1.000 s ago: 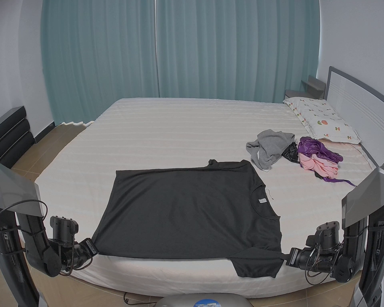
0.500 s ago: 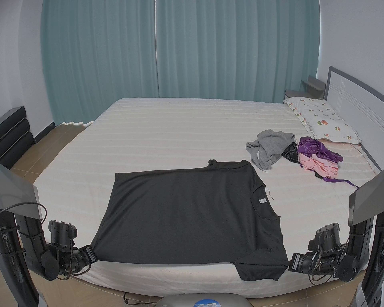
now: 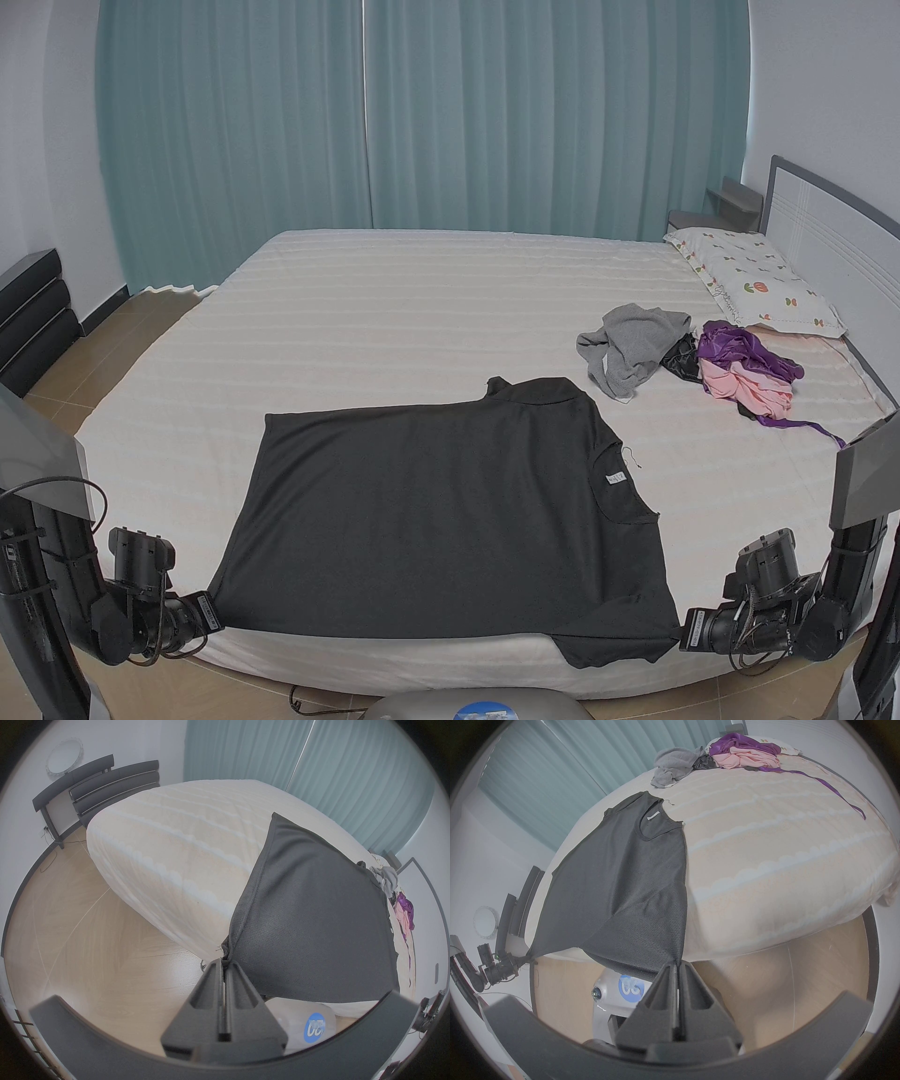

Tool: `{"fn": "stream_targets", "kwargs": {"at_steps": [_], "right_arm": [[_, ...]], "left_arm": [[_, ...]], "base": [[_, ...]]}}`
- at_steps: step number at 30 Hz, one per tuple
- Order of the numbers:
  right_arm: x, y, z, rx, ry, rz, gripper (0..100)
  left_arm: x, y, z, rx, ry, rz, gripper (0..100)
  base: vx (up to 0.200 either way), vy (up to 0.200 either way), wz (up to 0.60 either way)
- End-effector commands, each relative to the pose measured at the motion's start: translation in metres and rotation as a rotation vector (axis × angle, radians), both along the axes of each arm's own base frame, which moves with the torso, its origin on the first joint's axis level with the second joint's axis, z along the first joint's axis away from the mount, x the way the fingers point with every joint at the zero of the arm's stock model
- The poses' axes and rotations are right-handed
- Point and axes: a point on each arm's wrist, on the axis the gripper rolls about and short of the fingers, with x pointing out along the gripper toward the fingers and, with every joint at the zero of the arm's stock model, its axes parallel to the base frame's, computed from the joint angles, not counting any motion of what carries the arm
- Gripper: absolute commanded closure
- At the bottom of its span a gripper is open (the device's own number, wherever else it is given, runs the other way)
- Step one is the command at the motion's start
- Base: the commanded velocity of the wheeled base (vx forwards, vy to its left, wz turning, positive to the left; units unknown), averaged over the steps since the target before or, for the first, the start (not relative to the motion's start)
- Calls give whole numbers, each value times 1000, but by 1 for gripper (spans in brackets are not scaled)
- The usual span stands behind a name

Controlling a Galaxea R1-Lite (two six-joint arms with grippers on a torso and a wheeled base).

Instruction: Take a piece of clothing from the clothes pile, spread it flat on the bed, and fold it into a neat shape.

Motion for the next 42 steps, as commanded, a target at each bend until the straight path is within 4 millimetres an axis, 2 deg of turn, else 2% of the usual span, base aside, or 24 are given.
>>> {"fn": "stream_targets", "kwargs": {"at_steps": [1,12,17,27,42], "right_arm": [[-7,-2,10,-9,-13,18,100],[-17,-5,12,-51,42,62,100],[-20,-6,19,-54,25,72,100],[-29,-9,25,-103,49,105,100],[-43,-12,30,-153,106,175,100]], "left_arm": [[-5,-1,-1,7,22,-15,100],[-11,-1,-1,27,36,-43,100],[-16,-2,0,31,77,-52,100],[-24,-2,8,49,105,-83,100],[-43,-4,14,78,236,-160,100]], "base": [[0,0,0],[0,0,0],[0,0,0],[0,0,0],[0,0,0]]}}
